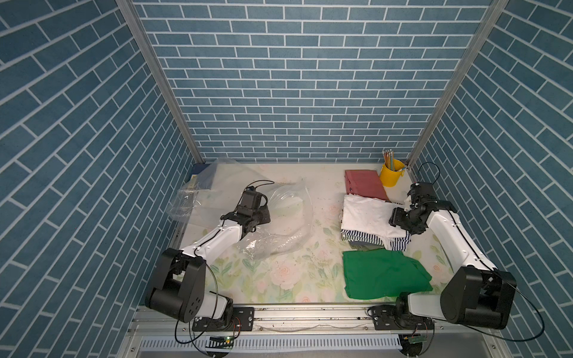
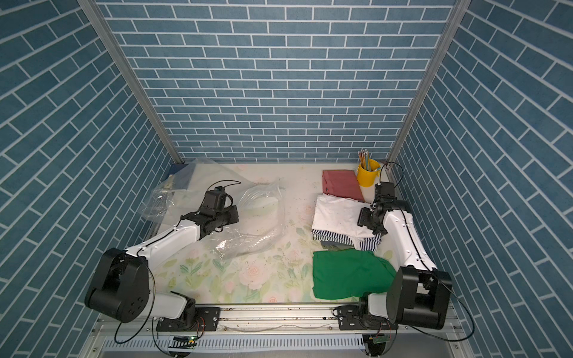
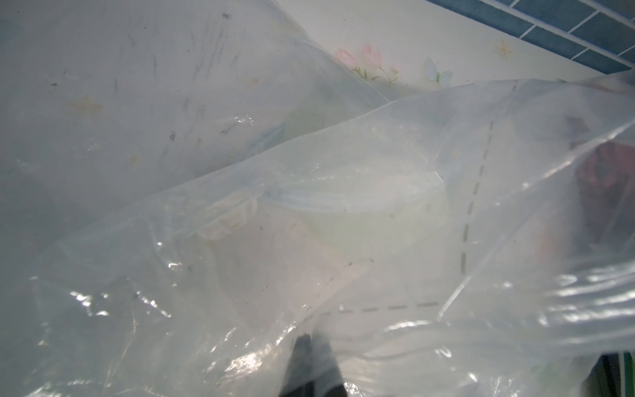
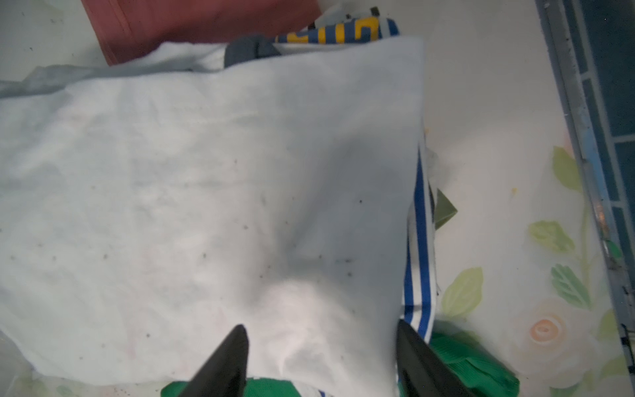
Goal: Take the tank top out of the vacuum bag
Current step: Adjust the tank top at the center of the board, then place the vacuum bag at the center of the board.
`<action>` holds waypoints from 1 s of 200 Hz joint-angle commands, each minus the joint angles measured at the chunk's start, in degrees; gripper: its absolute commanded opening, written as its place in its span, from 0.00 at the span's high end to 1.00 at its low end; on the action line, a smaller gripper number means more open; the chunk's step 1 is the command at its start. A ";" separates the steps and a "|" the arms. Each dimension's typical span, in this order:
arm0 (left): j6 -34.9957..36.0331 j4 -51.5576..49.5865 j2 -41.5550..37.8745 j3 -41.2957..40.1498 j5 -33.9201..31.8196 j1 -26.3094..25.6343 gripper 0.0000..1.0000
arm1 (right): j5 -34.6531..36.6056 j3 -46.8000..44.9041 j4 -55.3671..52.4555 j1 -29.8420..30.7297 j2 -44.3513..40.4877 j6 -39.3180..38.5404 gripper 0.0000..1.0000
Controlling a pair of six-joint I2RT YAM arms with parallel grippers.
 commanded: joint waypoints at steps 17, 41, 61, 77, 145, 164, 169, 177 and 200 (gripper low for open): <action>-0.33 0.08 0.58 1.49 1.00 0.66 1.00 | -0.51 1.43 7.86 0.09 -6.52 -0.26 0.19; -2.41 1.07 2.53 3.53 3.33 0.19 1.00 | -3.09 -2.63 15.94 2.91 -8.62 2.33 0.22; -3.56 1.60 4.47 6.09 3.24 -1.40 1.00 | -5.89 -7.68 23.84 5.94 -9.83 4.98 0.23; -3.85 3.17 6.64 7.46 3.28 -2.63 0.99 | -7.57 -13.57 30.96 7.77 -9.92 8.10 0.24; -3.54 6.14 8.87 11.47 5.76 -4.22 0.48 | -4.51 -23.61 39.46 8.91 -13.07 9.85 0.24; -1.40 5.81 6.06 11.13 5.35 -4.27 0.18 | -3.79 -22.02 39.28 8.85 -15.17 8.44 0.23; -0.95 5.93 4.92 10.81 4.90 -4.26 0.13 | -2.56 -21.64 39.42 8.83 -15.64 8.17 0.23; -0.25 6.30 2.85 10.07 3.86 -4.32 0.06 | -2.51 -21.04 39.99 8.90 -16.20 7.79 0.23; 1.95 8.10 -4.28 6.83 0.62 -4.18 0.00 | -4.68 -19.71 41.91 8.87 -16.75 6.48 0.23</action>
